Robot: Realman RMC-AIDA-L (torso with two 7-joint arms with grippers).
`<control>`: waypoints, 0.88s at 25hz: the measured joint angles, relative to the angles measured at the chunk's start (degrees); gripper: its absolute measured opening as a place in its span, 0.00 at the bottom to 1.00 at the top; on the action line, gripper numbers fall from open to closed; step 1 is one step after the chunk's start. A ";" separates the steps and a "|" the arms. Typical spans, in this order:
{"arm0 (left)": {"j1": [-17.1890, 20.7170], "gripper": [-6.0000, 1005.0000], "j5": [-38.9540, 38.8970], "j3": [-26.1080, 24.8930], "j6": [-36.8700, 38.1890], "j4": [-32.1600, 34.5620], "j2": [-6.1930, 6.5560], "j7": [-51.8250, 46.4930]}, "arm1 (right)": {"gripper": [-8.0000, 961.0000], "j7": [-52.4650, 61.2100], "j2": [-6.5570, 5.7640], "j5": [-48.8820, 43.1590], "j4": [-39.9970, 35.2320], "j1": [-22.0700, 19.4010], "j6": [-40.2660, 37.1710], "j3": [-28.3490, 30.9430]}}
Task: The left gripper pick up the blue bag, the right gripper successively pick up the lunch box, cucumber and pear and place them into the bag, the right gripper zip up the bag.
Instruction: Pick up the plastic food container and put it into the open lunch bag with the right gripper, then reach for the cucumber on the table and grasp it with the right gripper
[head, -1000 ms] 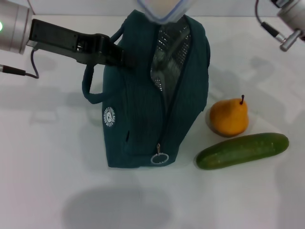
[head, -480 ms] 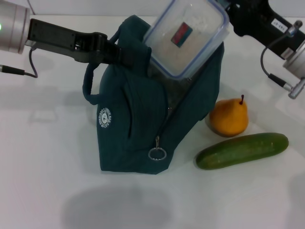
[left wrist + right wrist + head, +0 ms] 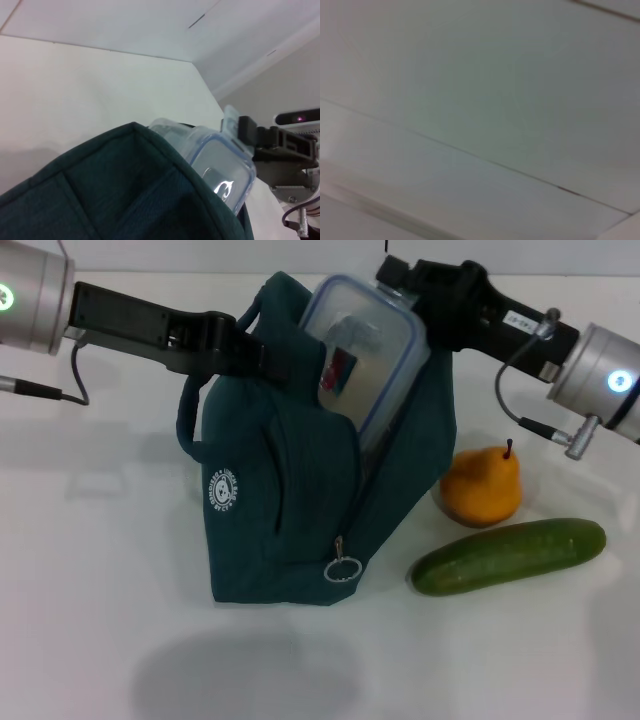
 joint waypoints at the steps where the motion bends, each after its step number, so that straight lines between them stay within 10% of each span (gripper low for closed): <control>1: 0.04 0.05 -0.04 0.00 0.00 0.00 -0.01 0.04 | 0.15 0.00 0.00 -0.49 0.29 0.44 0.43 0.07; 13: 0.18 0.05 -0.14 -0.30 0.03 0.00 0.07 0.37 | 0.15 -0.05 0.00 -3.76 0.15 1.09 1.93 0.87; 22: 0.85 0.04 -0.93 -0.48 -0.54 -0.01 0.32 0.41 | 0.32 -0.85 0.00 -2.60 -11.20 -9.21 -2.46 1.86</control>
